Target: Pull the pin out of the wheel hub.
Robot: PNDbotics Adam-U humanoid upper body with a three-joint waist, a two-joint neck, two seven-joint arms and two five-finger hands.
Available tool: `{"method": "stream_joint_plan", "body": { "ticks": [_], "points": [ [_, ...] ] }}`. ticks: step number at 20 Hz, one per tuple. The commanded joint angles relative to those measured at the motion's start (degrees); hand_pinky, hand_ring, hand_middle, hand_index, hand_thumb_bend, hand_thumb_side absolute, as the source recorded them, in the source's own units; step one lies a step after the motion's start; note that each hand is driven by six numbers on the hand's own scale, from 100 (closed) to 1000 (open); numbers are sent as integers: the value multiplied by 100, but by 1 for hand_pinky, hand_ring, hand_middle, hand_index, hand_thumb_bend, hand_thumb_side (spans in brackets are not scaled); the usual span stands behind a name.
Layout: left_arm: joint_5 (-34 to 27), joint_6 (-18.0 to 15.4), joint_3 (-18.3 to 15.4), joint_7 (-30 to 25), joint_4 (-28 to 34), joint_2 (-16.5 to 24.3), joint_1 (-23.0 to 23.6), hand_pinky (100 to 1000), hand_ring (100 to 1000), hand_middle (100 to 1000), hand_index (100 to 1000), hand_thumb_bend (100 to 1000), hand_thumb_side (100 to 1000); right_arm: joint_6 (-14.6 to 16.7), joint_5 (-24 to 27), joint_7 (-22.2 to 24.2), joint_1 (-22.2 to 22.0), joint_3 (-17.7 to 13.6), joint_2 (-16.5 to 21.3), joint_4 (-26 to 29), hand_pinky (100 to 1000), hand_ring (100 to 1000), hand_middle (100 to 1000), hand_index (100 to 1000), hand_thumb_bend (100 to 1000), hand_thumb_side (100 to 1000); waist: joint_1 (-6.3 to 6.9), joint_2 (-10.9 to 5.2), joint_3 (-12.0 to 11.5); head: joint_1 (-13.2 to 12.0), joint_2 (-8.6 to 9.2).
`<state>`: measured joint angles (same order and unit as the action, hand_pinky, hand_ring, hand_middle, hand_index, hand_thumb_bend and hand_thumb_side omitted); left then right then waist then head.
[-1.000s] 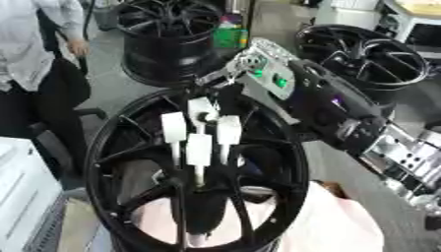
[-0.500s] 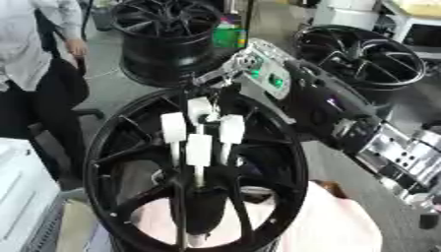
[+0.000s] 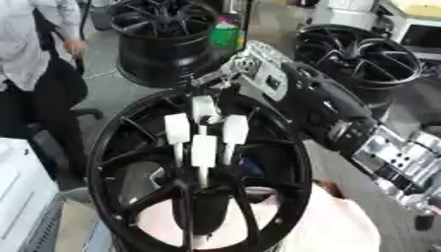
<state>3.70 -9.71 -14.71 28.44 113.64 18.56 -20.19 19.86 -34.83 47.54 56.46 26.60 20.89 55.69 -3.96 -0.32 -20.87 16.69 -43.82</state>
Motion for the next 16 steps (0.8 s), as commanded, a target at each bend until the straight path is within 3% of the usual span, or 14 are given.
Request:
{"method": "stream_joint_plan", "body": {
  "ticks": [1,8,16],
  "points": [
    [45,-16,-49,3,95,80,-60,793,861,643,834,283,501,295,-31,442,53,-87,187,51,780,743,488,635,210,100,45,-21,6,37,-29],
    [59,-1,-63,14,95,67,-54,794,860,643,834,286,498,-120,169,442,97,-174,220,214,722,616,444,578,100,100,43,-23,8,69,-29],
    [63,-1,-77,43,95,70,-74,794,859,645,833,289,501,-435,526,442,286,-250,335,576,676,552,425,564,100,100,73,-51,-1,152,-29]
  ]
}}
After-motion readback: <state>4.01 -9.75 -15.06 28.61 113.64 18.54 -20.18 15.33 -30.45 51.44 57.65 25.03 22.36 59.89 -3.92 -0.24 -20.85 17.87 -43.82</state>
